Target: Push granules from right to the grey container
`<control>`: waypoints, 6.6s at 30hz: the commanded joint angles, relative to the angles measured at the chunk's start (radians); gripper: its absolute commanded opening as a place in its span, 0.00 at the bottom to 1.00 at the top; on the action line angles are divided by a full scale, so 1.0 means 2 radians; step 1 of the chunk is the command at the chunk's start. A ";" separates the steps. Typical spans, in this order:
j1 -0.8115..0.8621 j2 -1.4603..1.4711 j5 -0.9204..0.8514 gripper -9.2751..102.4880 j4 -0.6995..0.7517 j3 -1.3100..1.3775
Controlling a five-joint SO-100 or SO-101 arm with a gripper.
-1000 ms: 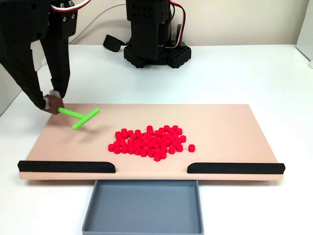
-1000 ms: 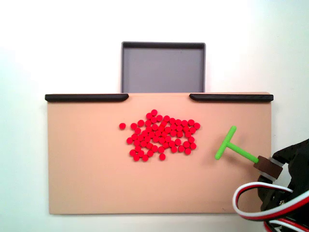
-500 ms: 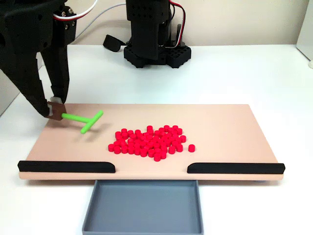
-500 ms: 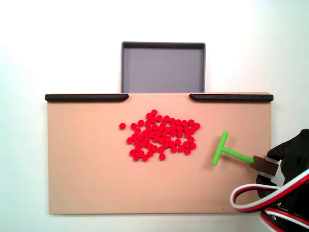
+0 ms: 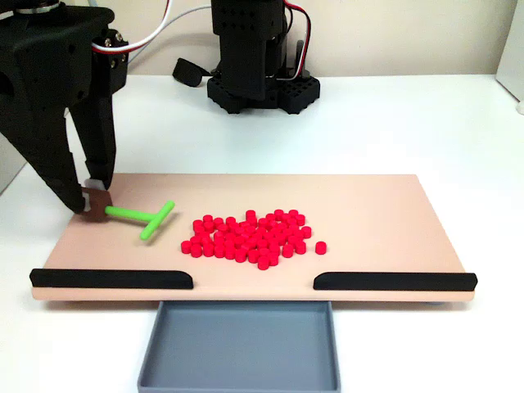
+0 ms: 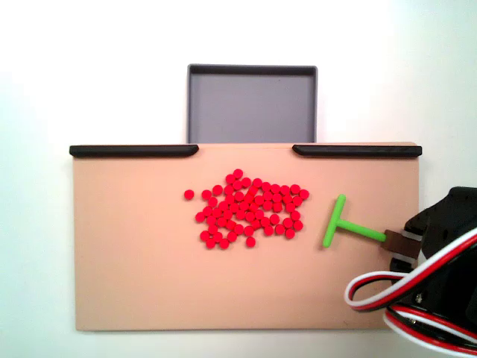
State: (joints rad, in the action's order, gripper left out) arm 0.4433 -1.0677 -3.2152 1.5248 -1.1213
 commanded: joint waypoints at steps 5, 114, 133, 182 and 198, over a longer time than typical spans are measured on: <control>-0.008 -0.002 -0.041 0.08 -0.001 0.005; -0.050 -0.008 0.087 0.08 -0.012 -0.015; -0.061 -0.018 0.099 0.08 -0.013 -0.026; -0.074 -0.015 0.160 0.08 -0.017 -0.025; -0.081 -0.013 0.183 0.08 -0.018 -0.023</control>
State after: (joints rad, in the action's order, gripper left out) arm 0.2915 -1.0661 -2.8578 1.4926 -1.1720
